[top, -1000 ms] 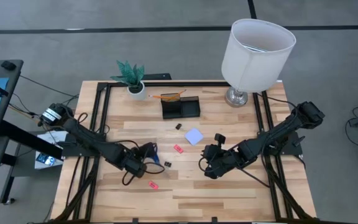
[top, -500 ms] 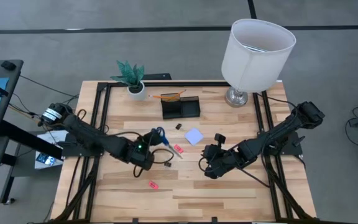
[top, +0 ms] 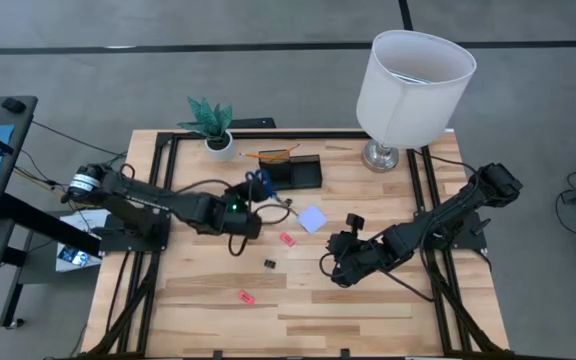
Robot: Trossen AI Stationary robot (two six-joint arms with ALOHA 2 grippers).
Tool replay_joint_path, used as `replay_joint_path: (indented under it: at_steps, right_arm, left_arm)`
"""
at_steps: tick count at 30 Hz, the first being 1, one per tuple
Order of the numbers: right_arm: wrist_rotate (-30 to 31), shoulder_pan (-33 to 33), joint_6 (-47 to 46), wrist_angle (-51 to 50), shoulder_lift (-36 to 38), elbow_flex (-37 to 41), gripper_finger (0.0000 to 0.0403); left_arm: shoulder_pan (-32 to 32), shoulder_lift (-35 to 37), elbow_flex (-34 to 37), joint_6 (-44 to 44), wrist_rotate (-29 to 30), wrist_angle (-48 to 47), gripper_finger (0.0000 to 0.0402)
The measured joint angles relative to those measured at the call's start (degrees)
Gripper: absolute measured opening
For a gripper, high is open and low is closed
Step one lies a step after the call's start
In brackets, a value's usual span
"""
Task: Pick and place office supplies into organizer
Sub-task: Put the blue scissors into the black desk organizer
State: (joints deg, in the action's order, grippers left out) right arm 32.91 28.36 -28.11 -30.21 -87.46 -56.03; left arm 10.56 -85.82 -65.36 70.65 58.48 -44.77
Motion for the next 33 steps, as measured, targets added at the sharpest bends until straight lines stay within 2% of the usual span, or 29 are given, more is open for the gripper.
replay_joint_path:
  at_steps: [10,25,33]
  right_arm:
    - [0.01,-2.29,1.68,-0.47,0.00,0.00,0.0066]
    - [0.00,-7.70,3.29,-3.00,0.00,0.00,0.0066]
    - [-0.04,-9.51,3.29,-3.88,0.02,0.00,0.0066]
  left_arm:
    - [-8.22,0.00,-5.48,5.86,0.76,-1.07,0.0029]
    - [-22.20,-0.70,-5.64,12.13,-0.46,-1.86,0.0029]
    - [-25.73,-3.80,-5.67,17.36,0.16,-0.06,0.0029]
